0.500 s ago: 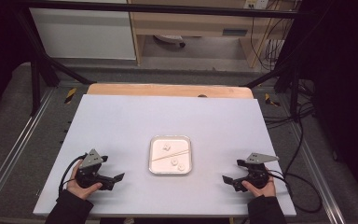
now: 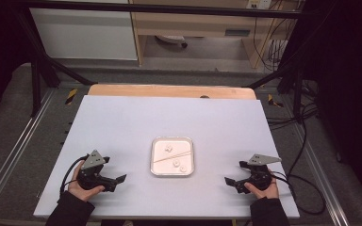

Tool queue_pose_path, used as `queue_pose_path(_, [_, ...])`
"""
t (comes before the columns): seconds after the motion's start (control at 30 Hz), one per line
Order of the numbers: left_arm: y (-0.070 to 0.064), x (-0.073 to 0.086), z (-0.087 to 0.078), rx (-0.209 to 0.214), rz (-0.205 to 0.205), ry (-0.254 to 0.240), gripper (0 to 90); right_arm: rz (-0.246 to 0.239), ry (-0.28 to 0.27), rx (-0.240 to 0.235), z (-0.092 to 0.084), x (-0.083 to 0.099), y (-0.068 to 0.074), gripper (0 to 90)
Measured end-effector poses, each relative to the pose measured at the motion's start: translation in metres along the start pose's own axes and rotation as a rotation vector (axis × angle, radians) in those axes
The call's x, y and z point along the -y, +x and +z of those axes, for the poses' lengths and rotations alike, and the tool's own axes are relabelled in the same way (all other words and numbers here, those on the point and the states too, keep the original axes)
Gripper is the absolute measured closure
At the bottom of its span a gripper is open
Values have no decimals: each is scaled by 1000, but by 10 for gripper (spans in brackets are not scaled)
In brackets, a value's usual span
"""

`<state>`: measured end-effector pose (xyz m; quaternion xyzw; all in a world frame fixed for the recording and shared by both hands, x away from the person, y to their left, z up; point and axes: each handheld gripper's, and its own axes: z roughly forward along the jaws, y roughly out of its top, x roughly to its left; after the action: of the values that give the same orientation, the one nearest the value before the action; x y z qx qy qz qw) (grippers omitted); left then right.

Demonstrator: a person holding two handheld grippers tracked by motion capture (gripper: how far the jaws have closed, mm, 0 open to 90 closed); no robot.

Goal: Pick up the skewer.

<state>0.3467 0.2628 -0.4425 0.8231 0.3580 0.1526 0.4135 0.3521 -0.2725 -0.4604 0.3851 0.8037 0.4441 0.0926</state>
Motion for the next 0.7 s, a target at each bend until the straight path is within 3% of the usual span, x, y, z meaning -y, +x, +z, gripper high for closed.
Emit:
queue_pose_path(0.27, [-1, -3, 1, -3, 3, 5, 24, -2, 1, 0, 0, 0, 0, 15])
queue_pose_path(0.7, [-10, -16, 5, 7, 44, 30, 27, -7, 0, 0, 0, 0, 0, 15])
